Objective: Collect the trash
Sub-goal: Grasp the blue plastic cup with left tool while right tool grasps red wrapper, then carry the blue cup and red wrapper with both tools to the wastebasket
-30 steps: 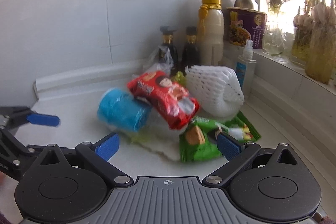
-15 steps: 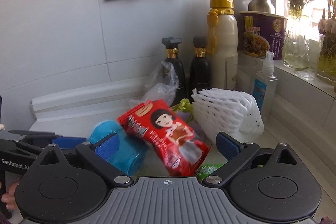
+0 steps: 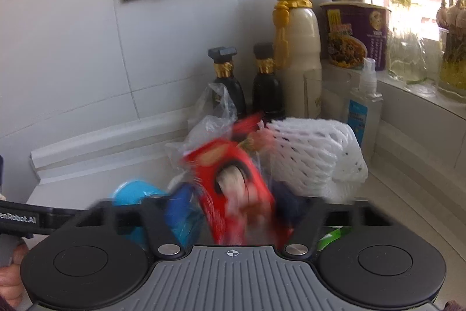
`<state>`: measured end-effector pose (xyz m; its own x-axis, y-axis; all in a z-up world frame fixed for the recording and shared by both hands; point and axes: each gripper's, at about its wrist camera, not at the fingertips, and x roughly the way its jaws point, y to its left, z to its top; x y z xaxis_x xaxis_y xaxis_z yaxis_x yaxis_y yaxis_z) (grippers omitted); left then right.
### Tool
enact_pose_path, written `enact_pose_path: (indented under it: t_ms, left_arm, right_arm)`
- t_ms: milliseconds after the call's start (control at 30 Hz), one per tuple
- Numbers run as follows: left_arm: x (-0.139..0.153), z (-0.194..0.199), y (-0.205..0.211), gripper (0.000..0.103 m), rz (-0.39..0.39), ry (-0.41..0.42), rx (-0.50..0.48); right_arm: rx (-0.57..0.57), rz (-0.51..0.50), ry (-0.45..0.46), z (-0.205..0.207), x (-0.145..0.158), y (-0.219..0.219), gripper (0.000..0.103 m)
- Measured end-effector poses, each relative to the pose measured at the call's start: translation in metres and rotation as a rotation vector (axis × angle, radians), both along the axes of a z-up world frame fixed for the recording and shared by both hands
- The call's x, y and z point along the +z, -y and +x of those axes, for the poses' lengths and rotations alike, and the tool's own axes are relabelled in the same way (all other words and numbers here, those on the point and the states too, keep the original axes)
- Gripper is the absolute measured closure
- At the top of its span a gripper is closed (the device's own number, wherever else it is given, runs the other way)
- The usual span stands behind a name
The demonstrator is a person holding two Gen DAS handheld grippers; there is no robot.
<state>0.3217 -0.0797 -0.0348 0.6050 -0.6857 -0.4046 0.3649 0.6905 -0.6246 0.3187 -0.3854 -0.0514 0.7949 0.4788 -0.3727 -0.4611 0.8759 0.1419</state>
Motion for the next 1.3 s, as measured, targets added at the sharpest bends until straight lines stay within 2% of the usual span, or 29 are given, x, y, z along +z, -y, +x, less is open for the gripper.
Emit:
enact_pose_path:
  t_ms: [67, 100, 133, 200, 467, 733, 1300]
  left_arm:
    - [0.002, -0.003, -0.001, 0.091, 0.004, 0.004, 0.004]
    - [0.003, -0.004, -0.001, 0.092, 0.006, 0.005, 0.007]
    - [0.004, -0.005, -0.002, 0.094, 0.005, 0.005, 0.009]
    - [0.007, -0.008, -0.004, 0.098, 0.001, 0.011, 0.011]
    - [0.017, -0.022, -0.019, 0.098, -0.006, 0.024, 0.04]
    - [0.022, -0.042, -0.038, 0.098, -0.008, 0.009, 0.058]
    - [0.033, -0.101, -0.07, 0.098, 0.032, 0.024, 0.044]
  right_arm:
    - [-0.007, -0.002, 0.005, -0.002, 0.0, 0.001, 0.062]
    - [-0.008, 0.0, 0.008, -0.004, 0.0, 0.002, 0.071]
    - [-0.011, 0.007, 0.005, -0.005, 0.0, 0.004, 0.072]
    - [-0.02, 0.022, 0.003, -0.007, 0.001, 0.007, 0.072]
    - [-0.034, 0.051, 0.015, -0.024, 0.013, 0.014, 0.073]
    - [-0.021, 0.025, 0.007, -0.051, 0.02, 0.003, 0.073]
    - [0.015, 0.103, -0.15, -0.109, 0.019, -0.018, 0.073]
